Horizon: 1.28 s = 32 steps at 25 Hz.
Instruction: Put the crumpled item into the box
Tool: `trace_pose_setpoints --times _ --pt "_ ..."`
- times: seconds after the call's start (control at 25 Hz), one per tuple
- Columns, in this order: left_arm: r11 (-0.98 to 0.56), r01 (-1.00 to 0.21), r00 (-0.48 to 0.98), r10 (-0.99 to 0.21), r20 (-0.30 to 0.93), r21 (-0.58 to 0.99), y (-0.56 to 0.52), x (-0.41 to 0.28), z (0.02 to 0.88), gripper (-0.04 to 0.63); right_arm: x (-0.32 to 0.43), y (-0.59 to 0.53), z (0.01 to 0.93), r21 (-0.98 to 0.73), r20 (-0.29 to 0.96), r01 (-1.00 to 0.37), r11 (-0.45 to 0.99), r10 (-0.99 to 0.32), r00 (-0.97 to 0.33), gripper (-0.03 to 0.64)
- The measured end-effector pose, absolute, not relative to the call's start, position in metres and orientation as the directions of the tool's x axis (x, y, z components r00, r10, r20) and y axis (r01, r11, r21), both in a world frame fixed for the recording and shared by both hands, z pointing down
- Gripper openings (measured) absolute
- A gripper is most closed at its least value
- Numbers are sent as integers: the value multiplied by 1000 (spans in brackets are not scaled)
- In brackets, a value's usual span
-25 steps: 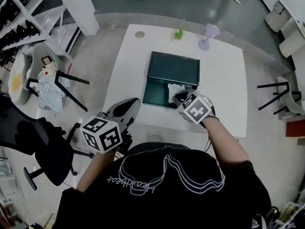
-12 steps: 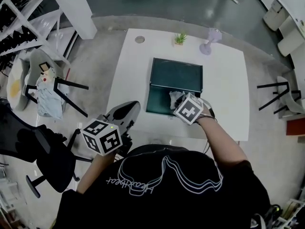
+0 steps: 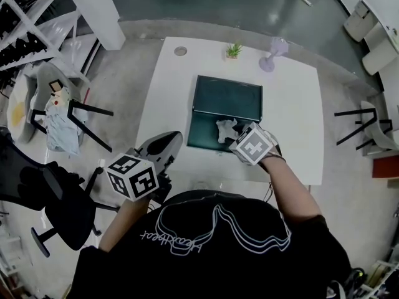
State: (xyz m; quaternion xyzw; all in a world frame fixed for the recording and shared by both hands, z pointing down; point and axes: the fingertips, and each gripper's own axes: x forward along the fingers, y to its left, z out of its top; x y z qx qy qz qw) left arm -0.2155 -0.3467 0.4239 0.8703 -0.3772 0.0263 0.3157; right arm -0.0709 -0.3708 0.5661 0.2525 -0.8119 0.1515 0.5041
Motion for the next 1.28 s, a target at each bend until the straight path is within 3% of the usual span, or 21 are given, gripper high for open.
trace_pose_setpoints --times 0.16,0.32,0.52,0.92,1.28 --pt "-523 -673 718 -633 290 523 -338 -201 420 5 -60 -368 545 -20 837 -605 796 -318 -446 199" --pt "-536 -669 724 -626 290 515 -326 -184 410 5 -54 -356 495 -123 687 -628 768 -391 -613 170" --pt "-571 -650 743 -617 260 502 -305 -156 387 5 -41 -331 425 -158 485 -626 764 -492 -723 5" --pt "-630 -616 765 -622 168 473 -242 -110 345 5 -17 -252 342 -336 121 -516 788 -507 -854 3" --pt "-678 -593 789 -598 144 434 -185 -76 338 5 -4 -192 335 -260 75 -493 831 -491 -868 3"
